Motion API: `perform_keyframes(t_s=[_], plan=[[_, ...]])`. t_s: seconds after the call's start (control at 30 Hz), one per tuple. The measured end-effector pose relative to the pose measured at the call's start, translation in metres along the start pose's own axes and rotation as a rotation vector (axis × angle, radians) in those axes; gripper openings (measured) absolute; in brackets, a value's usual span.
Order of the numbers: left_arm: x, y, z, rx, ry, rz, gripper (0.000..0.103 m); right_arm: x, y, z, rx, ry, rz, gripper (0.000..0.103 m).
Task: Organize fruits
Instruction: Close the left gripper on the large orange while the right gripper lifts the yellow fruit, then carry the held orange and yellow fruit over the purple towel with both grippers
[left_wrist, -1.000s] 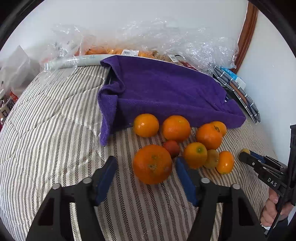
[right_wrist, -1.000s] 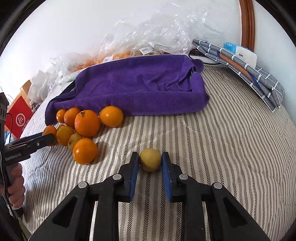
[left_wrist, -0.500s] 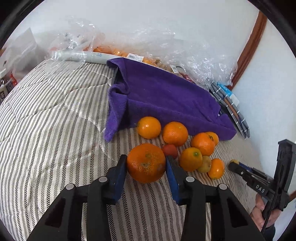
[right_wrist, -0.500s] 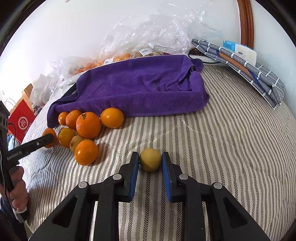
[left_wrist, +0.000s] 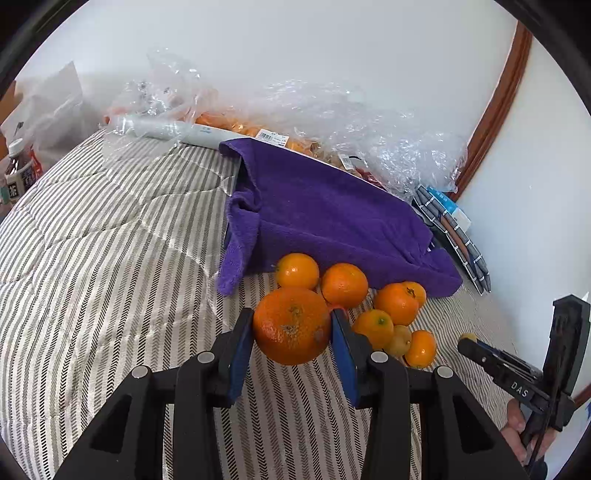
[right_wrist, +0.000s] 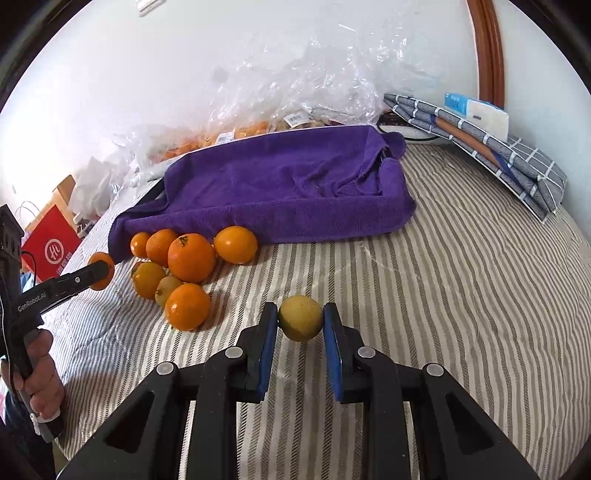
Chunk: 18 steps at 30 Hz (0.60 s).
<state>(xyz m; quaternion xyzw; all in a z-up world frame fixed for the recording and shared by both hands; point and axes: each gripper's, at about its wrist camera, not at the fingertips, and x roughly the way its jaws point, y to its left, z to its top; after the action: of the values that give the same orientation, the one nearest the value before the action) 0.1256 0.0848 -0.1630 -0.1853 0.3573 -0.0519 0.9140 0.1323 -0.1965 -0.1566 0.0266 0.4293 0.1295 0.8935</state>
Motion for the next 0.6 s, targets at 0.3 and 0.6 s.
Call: perform_keyframes(t_s=[0.3,0.6], plan=[[-0.036,-0.011,0.027,-0.003,-0.045,0.022,0.039,-0.031,0.024,0.024,0.0,-0.042,-0.019,0.025],[-0.053,-0.036,0.08,0.058,-0.104,0.076,0.039,-0.046,0.036,0.074,-0.012,-0.111,-0.035,0.025]])
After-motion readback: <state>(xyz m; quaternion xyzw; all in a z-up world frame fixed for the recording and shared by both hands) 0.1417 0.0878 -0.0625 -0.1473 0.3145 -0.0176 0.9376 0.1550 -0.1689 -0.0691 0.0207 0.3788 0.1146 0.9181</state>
